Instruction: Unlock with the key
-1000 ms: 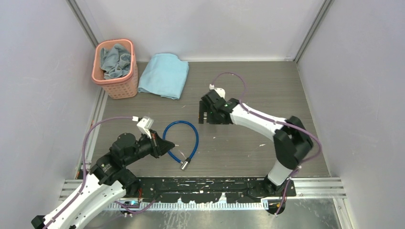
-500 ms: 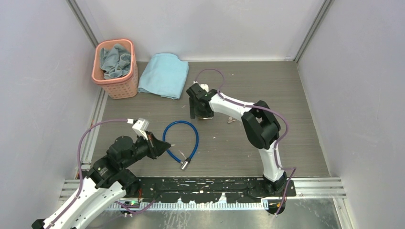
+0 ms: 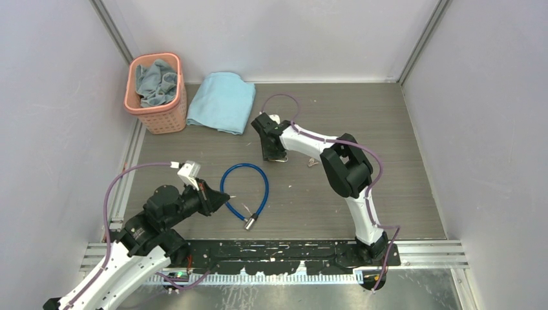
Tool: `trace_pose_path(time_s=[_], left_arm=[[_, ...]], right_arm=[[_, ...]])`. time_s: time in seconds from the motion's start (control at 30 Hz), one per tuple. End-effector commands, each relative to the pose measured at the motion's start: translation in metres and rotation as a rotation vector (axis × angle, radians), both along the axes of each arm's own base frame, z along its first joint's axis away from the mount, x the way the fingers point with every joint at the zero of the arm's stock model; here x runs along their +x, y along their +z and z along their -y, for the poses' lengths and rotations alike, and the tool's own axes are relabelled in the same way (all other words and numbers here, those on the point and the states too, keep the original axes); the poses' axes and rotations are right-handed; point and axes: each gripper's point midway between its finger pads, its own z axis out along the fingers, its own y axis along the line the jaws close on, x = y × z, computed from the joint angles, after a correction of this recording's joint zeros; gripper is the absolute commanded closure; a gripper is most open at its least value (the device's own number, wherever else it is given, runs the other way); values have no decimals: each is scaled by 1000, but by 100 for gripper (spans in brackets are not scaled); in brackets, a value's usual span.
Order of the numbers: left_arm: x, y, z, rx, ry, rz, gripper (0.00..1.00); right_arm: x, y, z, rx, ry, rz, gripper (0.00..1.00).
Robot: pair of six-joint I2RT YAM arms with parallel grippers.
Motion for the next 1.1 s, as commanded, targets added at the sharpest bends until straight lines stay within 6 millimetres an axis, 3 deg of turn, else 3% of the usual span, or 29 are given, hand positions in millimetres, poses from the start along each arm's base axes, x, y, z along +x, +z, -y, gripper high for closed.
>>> trace_pose_path(time_s=[0.0,0.17,0.4,0.57,0.7,0.77,0.9,1.07], left_arm=[[4,15,4,-22,-5,37,100],[3,14,5,-23,-15,37,100],[4,12,11,-35,-33,35,100],[3,9,14,-43,-46,26,100],[3,7,15,-51,-47,21,100],[2,7,16,-58,-52,21,100],[2,8,18,-62,-60,19,100],[2,6,17,-58,-61,27,100]], right_arm=[[-10,11,-1,20,89,-19,76],[-54,11,15,9,177,-115,81],[-131,17,46,-71,309,-226,85],[-160,18,71,-143,253,-225,52],[-158,35,85,-127,138,-147,20],[-158,47,83,-73,94,-109,9],[-170,65,70,109,-24,-114,6],[-207,59,43,392,-197,-255,6]])
